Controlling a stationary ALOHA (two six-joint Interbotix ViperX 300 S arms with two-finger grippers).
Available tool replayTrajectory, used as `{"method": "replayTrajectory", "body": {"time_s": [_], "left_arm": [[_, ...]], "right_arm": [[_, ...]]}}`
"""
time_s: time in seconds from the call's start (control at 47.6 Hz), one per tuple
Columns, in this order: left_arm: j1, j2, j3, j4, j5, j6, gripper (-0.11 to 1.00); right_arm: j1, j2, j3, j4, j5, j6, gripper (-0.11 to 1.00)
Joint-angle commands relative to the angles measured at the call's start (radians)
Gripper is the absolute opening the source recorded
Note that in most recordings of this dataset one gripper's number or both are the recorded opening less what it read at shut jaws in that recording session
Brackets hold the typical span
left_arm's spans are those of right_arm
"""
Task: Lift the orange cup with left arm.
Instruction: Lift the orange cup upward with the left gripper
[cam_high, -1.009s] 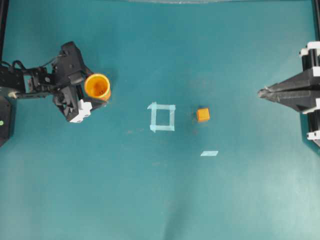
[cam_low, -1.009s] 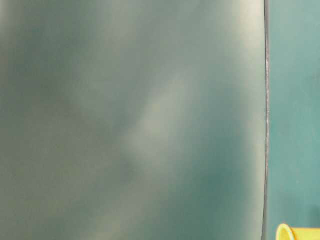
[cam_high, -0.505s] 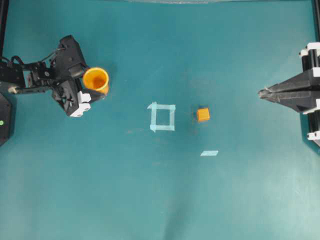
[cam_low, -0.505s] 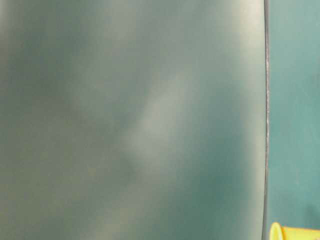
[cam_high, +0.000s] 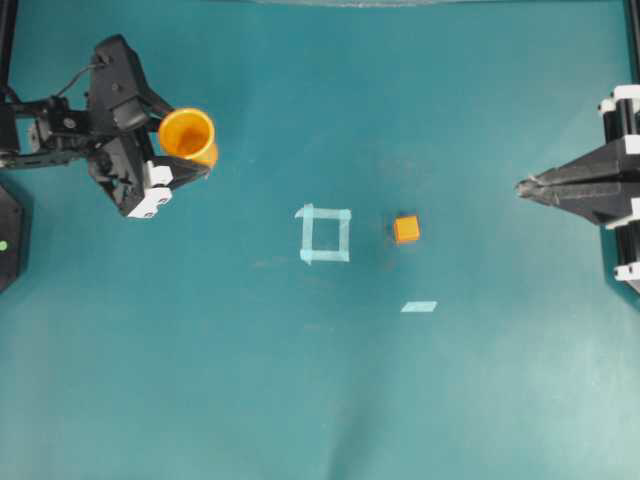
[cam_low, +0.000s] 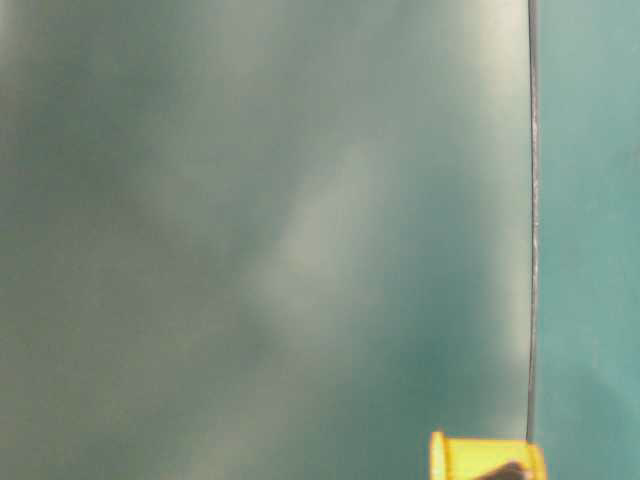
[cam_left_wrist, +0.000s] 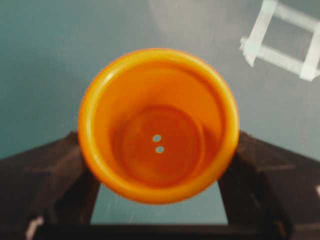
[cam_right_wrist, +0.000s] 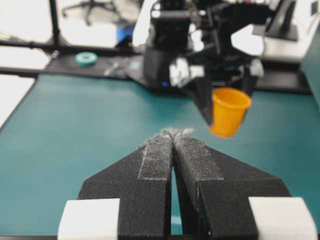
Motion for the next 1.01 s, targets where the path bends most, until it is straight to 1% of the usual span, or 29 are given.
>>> {"method": "replayTrajectory", "body": {"time_s": [0.0,0.252,0.378,0.568,0.988], "left_arm": [[0.002,-0.057,-0.038,0.006,0.037,0.003,0.67],[0.002,-0.146,-0.110,0.006,0.202,0.017,0.67],[0.002,-0.164,-0.138,0.008,0.256,0.028,0.67],[0.002,-0.175,-0.170,0.008,0.308,0.063,0.66],[0.002,-0.201,-0.218,0.008,0.396,0.069,0.66]], "right_arm": [[0.002,0.000,-0.029,-0.002,-0.002,0.000,-0.01],[0.002,-0.002,-0.031,-0.002,0.002,0.000,-0.01],[0.002,-0.002,-0.032,-0.002,0.002,0.000,-0.01],[0.002,-0.002,-0.035,-0.002,0.002,0.000,-0.01],[0.002,-0.002,-0.038,-0.002,0.002,0.000,-0.01]]}}
